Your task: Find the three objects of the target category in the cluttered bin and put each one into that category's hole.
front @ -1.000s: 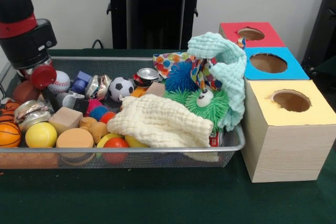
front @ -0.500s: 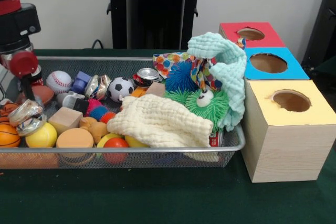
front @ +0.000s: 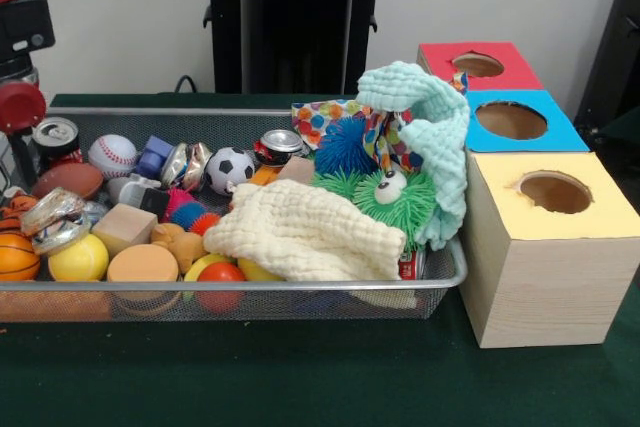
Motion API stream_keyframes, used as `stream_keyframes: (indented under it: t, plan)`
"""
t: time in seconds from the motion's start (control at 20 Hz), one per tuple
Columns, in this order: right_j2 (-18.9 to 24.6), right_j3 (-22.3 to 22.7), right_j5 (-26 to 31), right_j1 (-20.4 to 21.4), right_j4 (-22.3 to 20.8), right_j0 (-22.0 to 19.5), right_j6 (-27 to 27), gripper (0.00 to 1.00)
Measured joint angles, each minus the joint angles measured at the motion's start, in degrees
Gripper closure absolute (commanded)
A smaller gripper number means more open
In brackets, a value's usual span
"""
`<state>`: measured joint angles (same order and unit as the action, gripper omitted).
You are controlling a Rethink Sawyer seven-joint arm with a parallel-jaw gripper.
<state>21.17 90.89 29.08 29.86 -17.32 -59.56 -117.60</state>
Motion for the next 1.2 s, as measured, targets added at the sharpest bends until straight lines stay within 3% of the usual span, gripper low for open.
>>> stream_keyframes:
  t: [0.7,1.2]
  plan:
    - [0.1,3.6,-0.5,5.0,2.9,3.0,0.0,1.00]
    - [-1.7,10.5,-10.1,6.1,8.6,9.0,0.0,1.00]
